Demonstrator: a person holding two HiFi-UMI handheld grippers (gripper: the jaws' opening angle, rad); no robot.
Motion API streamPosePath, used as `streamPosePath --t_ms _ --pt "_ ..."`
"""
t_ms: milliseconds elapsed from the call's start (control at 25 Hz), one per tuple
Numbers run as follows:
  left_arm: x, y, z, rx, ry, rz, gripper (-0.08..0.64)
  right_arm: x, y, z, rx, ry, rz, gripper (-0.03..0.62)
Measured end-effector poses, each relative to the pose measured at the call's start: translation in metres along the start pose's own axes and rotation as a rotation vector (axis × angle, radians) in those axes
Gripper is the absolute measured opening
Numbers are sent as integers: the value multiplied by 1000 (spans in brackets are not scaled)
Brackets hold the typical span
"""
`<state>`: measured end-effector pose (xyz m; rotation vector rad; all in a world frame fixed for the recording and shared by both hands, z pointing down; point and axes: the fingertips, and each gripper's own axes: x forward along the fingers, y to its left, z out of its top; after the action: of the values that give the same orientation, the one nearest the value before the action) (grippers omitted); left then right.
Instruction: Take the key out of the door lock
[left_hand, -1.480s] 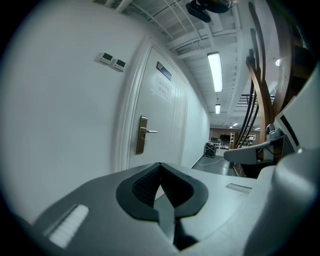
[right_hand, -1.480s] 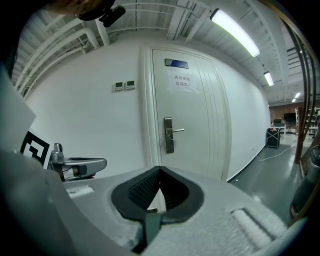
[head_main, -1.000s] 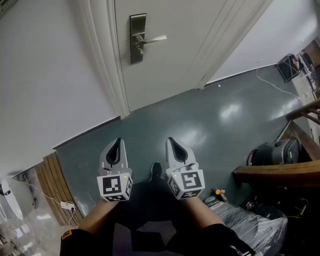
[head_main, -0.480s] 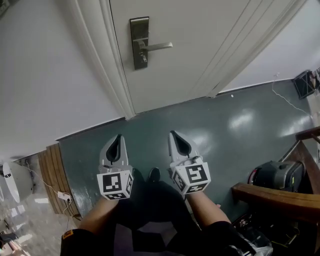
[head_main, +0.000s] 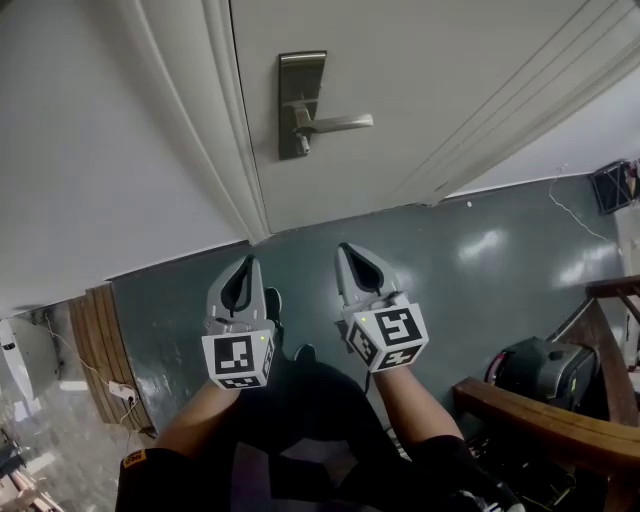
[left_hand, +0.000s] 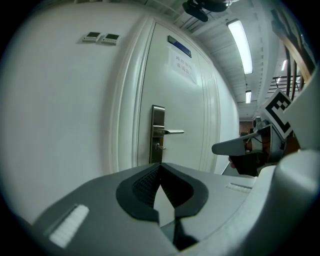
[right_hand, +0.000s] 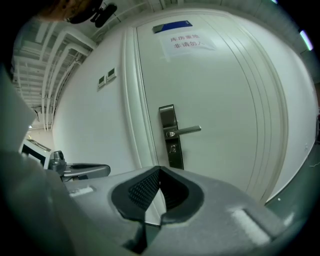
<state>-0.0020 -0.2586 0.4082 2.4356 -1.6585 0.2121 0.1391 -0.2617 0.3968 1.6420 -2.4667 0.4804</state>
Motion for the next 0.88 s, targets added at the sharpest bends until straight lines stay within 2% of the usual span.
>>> streamPosePath --t_ms 240,560,680,880 --pt "56 25 15 11 7 -26 18 66 -16 20 15 50 9 -8" --pt "108 50 11 58 34 -51 18 125 -26 12 65 141 50 -6" --pt "123 59 11 58 36 -64 18 141 -29 9 83 165 50 26" --pt "139 69 11 70 42 -71 18 158 -33 5 218 174 87 49"
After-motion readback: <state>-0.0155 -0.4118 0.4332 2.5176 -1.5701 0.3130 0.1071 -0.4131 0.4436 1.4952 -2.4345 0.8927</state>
